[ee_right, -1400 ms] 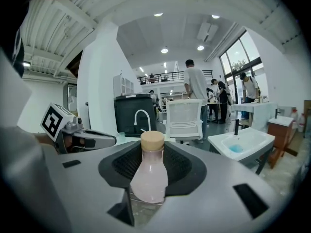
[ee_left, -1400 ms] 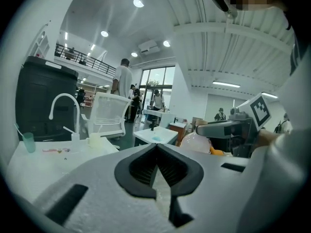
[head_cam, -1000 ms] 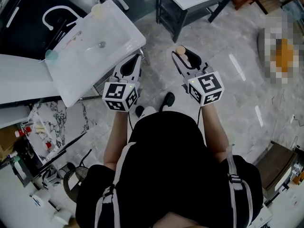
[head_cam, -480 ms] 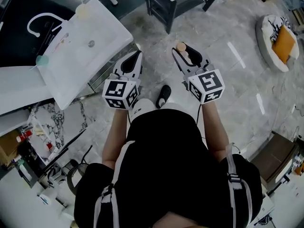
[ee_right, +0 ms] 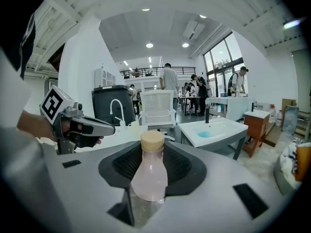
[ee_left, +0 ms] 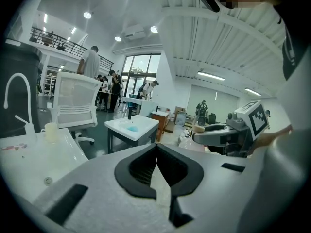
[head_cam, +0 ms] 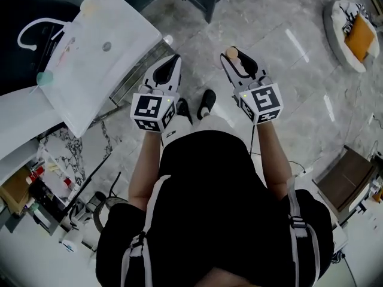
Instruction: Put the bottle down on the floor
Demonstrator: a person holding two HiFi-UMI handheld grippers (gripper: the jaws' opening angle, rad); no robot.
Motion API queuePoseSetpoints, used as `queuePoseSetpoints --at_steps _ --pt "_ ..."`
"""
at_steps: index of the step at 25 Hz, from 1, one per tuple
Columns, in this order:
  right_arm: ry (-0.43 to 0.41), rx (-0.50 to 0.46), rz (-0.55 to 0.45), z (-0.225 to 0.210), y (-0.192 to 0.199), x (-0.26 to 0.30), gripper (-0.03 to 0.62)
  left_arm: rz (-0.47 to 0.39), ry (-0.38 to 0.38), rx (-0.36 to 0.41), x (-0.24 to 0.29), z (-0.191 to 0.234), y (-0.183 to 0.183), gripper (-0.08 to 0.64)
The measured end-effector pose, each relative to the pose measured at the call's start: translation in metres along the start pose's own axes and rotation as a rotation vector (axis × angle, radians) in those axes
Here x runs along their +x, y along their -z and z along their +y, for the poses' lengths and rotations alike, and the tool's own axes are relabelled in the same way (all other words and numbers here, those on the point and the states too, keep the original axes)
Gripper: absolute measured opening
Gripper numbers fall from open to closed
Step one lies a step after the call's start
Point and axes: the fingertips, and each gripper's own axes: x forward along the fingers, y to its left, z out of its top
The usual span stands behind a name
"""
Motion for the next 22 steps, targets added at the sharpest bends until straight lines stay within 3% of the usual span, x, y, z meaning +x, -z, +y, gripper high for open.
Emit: queuePoseSetpoints --at_steps 5,16,22 --pt "0.018 0.011 0.000 0.000 0.020 0.011 0.138 0.039 0.061 0.010 0.016 0.003 0.018 0.019" --pt "-0.043 0.040 0.065 -0.021 0.114 0.044 0.138 0.096 0.133 -0.014 0.067 0.005 0.084 0.019" --pt "-0.117 0.024 0.124 -0.031 0.169 0.064 0.137 0.142 0.108 -0.021 0.100 0.008 0.134 0.019"
